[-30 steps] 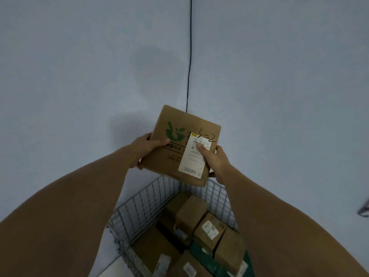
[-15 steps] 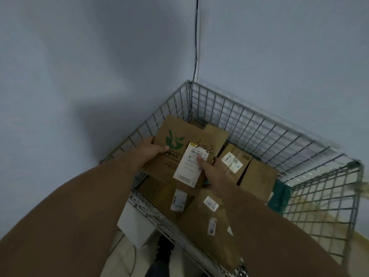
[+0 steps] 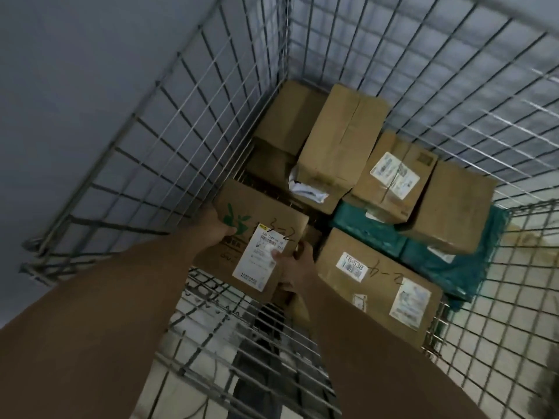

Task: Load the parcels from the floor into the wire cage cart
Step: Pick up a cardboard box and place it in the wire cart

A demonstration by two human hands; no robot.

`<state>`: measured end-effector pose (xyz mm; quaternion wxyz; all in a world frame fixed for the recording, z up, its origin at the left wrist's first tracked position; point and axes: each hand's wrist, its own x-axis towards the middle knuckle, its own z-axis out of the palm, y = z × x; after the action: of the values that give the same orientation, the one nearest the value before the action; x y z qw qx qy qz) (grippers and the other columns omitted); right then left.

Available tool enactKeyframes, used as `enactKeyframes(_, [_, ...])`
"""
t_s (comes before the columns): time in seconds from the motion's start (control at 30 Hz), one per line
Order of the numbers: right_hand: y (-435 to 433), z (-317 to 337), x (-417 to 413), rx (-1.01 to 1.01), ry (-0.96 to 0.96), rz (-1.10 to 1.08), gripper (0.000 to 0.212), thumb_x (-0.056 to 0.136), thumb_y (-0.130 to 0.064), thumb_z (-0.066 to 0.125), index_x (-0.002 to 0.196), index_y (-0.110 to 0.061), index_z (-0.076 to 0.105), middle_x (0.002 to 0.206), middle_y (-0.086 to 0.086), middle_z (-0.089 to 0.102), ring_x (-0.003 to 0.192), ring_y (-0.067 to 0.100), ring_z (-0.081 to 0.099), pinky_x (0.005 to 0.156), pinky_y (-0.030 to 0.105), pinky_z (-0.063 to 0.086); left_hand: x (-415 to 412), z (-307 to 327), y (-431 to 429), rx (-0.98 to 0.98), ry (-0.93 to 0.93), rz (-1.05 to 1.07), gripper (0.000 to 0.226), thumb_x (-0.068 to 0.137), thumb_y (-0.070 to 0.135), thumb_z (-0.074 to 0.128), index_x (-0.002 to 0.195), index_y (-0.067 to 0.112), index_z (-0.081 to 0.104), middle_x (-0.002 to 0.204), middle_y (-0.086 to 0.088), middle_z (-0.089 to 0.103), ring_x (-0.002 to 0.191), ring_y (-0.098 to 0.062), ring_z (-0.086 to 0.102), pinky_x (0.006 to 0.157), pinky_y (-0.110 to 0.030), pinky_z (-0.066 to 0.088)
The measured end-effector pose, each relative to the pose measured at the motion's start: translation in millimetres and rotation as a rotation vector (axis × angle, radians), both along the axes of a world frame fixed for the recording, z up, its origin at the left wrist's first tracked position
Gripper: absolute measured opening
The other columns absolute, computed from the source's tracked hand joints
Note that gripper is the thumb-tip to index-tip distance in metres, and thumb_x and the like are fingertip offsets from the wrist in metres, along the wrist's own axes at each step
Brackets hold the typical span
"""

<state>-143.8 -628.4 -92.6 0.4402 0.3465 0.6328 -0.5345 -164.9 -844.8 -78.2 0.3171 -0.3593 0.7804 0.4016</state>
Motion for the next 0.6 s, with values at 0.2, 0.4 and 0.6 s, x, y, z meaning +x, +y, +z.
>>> enactKeyframes(0.2, [-21.4,-38.9,6.6,-0.018,0.005,-0.078,0.062,0.096,-0.024,0.073,0.147,-0.029,0.038,0.140,0.001,0.062,0.120,0.028,0.064,0.096,0.055,0.055,6.5,-62.7,-35.5,-0.086,0.068,-0.055,0.086,0.064,0.044,0.083,0.139,0.016,0.053,0.127,-0.006,0.066,0.114,-0.028,0.064,0.097,-0.047,0.055])
enactKeyframes(0.4, [-19.1,-47.5,6.2,0.013,0.035,-0.061,0.075,0.093,-0.033,0.076,0.155,-0.031,0.035,0.135,0.001,0.066,0.119,0.026,0.066,0.098,0.053,0.056,3.8,-37.5,-22.1,-0.131,0.086,-0.124,0.073,0.086,0.015,0.079,0.147,0.012,0.040,0.138,-0.012,0.054,0.124,-0.032,0.055,0.098,-0.045,0.050])
enactKeyframes(0.6, [-16.2,-21.1,-7.0,0.202,0.105,0.249,0.059,0.102,-0.049,0.056,0.153,-0.029,0.034,0.123,0.004,0.063,0.082,0.019,0.065,0.064,0.032,0.055,6.0,-7.1,0.9,-0.368,0.248,-0.495,0.058,0.094,0.010,0.066,0.147,0.006,0.042,0.154,-0.016,0.037,0.128,-0.035,0.050,0.100,-0.045,0.050])
